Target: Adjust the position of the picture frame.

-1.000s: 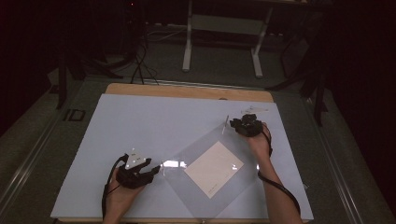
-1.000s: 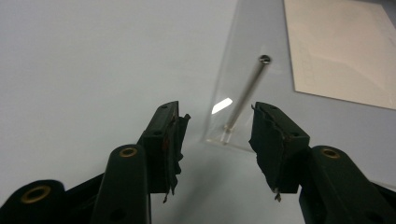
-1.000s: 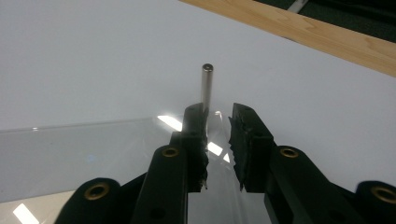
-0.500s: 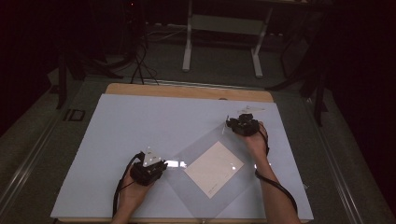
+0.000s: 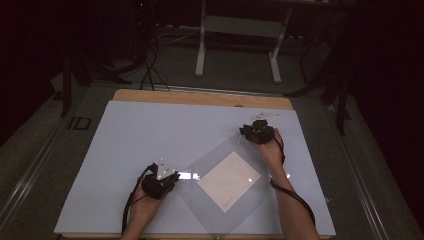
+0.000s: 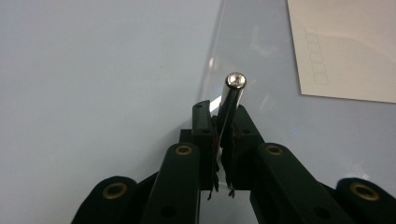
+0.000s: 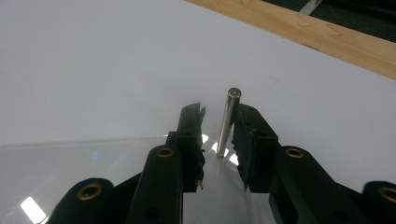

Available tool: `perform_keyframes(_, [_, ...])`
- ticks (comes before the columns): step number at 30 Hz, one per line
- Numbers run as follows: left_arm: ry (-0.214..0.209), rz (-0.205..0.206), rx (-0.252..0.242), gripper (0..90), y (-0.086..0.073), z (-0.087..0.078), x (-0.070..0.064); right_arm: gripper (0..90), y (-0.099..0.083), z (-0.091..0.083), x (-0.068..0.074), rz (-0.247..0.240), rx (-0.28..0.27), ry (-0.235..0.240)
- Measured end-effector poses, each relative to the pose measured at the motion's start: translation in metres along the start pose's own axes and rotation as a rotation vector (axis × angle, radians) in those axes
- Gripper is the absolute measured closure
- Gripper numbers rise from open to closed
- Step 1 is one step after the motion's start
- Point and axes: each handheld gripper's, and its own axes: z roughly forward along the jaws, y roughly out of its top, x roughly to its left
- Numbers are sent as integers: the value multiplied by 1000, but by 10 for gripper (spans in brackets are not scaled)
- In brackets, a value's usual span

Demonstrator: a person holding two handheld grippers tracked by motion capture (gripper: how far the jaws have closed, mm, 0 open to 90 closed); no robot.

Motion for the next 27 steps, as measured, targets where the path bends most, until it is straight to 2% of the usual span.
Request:
perform_keyframes(3, [-3, 0, -2, 836, 0, 0, 0, 721, 1, 5, -2, 3, 9, 2])
perform_keyframes(5, [15, 6, -5, 827, 0, 0, -1, 727, 1, 8, -3, 18, 5, 12])
perform_keyframes(7, [25, 12, -11, 746, 0, 1, -3, 735, 0, 10, -5, 30, 8, 15])
perform_keyframes(11, [40, 27, -19, 760, 2, 3, -7, 737, -3, 15, -7, 32, 13, 16])
perform_keyframes(15, [72, 4, -19, 829, 2, 4, -8, 768, -8, 20, -8, 21, 14, 0])
perform_keyframes(17, [72, -5, -22, 836, 2, 4, -8, 778, -10, 23, -8, 18, 24, -13])
perform_keyframes(19, [70, -17, -28, 840, 1, 4, -8, 780, -12, 24, -7, 12, 13, -19])
perform_keyframes(23, [66, -21, -31, 842, 1, 4, -8, 807, -11, 27, -5, 6, 26, -29])
perform_keyframes(25, [46, -47, -29, 843, 1, 3, -5, 845, -10, 28, -4, 21, 32, -15])
perform_keyframes(27, [-7, -95, -33, 844, 0, 3, 2, 847, -9, 28, -5, 47, 39, -8])
